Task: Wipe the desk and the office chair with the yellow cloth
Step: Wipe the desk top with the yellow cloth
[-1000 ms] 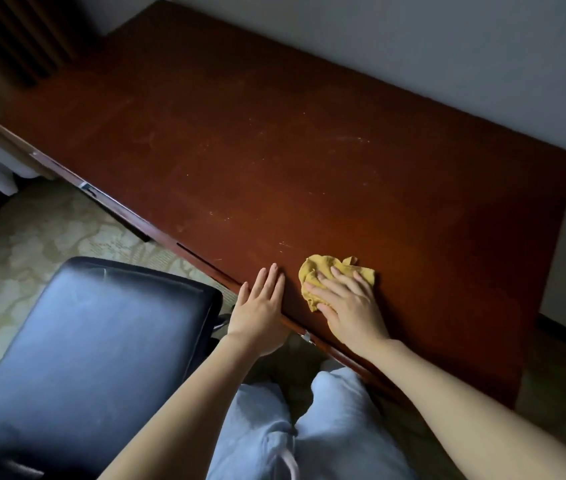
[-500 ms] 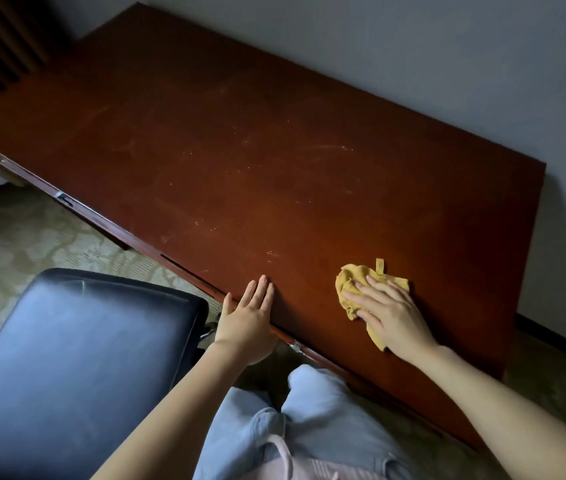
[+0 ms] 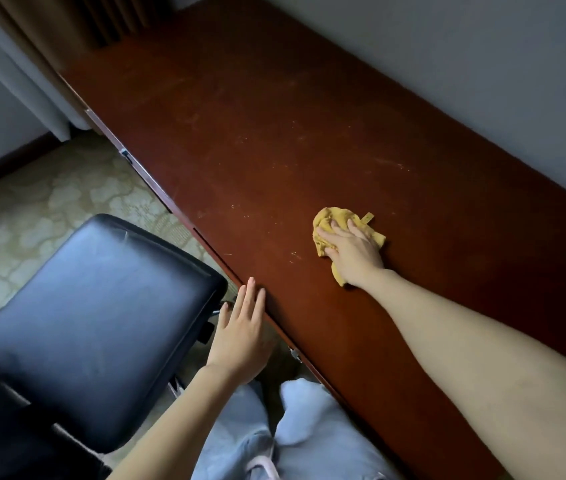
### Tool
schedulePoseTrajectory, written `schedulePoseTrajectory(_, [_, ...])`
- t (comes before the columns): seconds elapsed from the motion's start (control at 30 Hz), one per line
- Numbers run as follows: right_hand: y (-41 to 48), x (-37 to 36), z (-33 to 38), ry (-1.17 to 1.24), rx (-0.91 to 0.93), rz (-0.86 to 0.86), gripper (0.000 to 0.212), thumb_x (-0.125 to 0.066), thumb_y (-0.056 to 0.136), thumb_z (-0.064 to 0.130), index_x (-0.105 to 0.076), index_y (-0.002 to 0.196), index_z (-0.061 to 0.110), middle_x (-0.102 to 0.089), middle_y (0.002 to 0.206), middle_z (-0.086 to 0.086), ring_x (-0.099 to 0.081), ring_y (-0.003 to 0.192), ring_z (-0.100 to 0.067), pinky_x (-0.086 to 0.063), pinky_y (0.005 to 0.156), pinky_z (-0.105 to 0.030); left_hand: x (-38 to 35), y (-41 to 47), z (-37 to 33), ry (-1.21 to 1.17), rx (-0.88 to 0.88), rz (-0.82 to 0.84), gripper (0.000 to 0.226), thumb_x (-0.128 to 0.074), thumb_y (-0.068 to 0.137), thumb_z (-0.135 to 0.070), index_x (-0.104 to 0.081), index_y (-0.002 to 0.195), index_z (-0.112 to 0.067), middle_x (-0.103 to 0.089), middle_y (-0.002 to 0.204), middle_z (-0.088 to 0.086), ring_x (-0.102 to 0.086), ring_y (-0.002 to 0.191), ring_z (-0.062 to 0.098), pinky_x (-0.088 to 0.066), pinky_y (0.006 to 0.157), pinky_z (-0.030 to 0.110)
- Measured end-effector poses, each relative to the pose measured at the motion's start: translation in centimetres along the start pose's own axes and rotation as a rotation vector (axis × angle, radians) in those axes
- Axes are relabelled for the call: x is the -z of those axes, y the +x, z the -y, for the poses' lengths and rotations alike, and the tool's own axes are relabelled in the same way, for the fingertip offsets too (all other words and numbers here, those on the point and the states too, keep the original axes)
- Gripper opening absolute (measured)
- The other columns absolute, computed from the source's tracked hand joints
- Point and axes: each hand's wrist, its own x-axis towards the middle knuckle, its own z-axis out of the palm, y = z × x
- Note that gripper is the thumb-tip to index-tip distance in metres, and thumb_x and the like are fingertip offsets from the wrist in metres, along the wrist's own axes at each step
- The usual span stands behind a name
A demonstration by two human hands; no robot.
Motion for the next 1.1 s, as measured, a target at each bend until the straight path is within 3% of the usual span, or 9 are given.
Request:
schedulePoseTrajectory(0.13, [-1.1, -1.6, 3.8, 0.020, 0.178, 0.004, 0.044, -0.040, 0.101, 0.029, -0.034, 0.142, 0.041, -0.024, 0.155, 0.010, -0.007, 0.146, -0.021, -0.005, 0.117, -0.044, 0.4, -0.5, 0.3, -0.036, 0.037, -0.014, 0.083, -0.047, 0.095, -0.039, 0.008, 0.152, -0.014, 0.024, 0.157, 0.007, 0.014, 0.147, 0.022, -0.003, 0.118, 0.043])
schedulePoseTrajectory(0.33, [-7.3, -4.5, 4.8, 0.079, 0.425, -0.097, 0.036, -0.052, 0.095, 0.023, -0.056, 0.130, 0.031, -0.045, 0.144, 0.006, -0.025, 0.142, -0.020, -0.006, 0.117, -0.043, 2.1, 0.1, -0.1, -0.034, 0.060, -0.044, 0.079, -0.044, 0.096, -0.034, 0.008, 0.152, -0.012, 0.022, 0.158, 0.006, 0.013, 0.147, 0.020, -0.003, 0.119, 0.042])
schedulePoseTrajectory(0.47, [-11.7, -5.2, 1.5, 0.063, 0.664, -0.124, 0.029, -0.067, 0.081, 0.017, -0.070, 0.108, 0.026, -0.061, 0.128, 0.006, -0.045, 0.131, -0.022, -0.024, 0.112, -0.051, 3.0, 1.6, -1.6, -0.065, 0.007, -0.004, 0.083, -0.047, 0.095, -0.042, 0.004, 0.153, -0.012, 0.021, 0.158, 0.007, 0.011, 0.147, 0.020, -0.002, 0.119, 0.042])
schedulePoseTrajectory(0.57, [-13.9, -5.0, -2.4, 0.037, 0.758, -0.122, 0.033, -0.073, 0.076, 0.019, -0.071, 0.107, 0.029, -0.063, 0.125, 0.008, -0.052, 0.125, -0.019, -0.031, 0.108, -0.051, 3.0, 2.5, -2.9, -0.010, -0.094, 0.080, 0.097, -0.054, 0.088, -0.053, 0.007, 0.153, -0.015, 0.023, 0.158, 0.005, 0.013, 0.147, 0.021, -0.001, 0.118, 0.043])
schedulePoseTrajectory(0.7, [-15.2, -3.9, -7.2, -0.023, 0.739, -0.128, 0.043, -0.078, 0.072, 0.019, -0.069, 0.113, 0.030, -0.063, 0.125, 0.006, -0.054, 0.123, -0.019, -0.037, 0.105, -0.051, 2.6, 3.7, -4.6, 0.069, -0.158, 0.164, 0.095, -0.054, 0.089, -0.047, 0.010, 0.152, -0.016, 0.021, 0.158, 0.006, 0.014, 0.147, 0.022, -0.001, 0.118, 0.043])
schedulePoseTrajectory(0.93, [-13.4, -1.0, -12.1, -0.026, 0.529, -0.122, 0.051, -0.079, 0.075, 0.013, -0.064, 0.122, 0.026, -0.058, 0.131, 0.001, -0.050, 0.126, -0.022, -0.039, 0.104, -0.052, 2.9, 4.3, -5.0, 0.149, -0.148, 0.195, 0.084, -0.047, 0.094, -0.044, 0.010, 0.152, -0.021, 0.018, 0.159, 0.005, 0.011, 0.147, 0.022, -0.001, 0.117, 0.051])
schedulePoseTrajectory(1.1, [-9.3, 0.9, -14.4, -0.041, 0.320, -0.097, 0.045, -0.059, 0.093, 0.024, -0.047, 0.136, 0.032, -0.043, 0.144, 0.004, -0.030, 0.140, -0.018, -0.020, 0.115, -0.039, 3.5, 4.4, -4.9, 0.187, -0.157, 0.228, 0.082, -0.046, 0.094, -0.044, 0.009, 0.152, -0.024, 0.017, 0.159, 0.003, 0.009, 0.148, 0.019, -0.001, 0.116, 0.054])
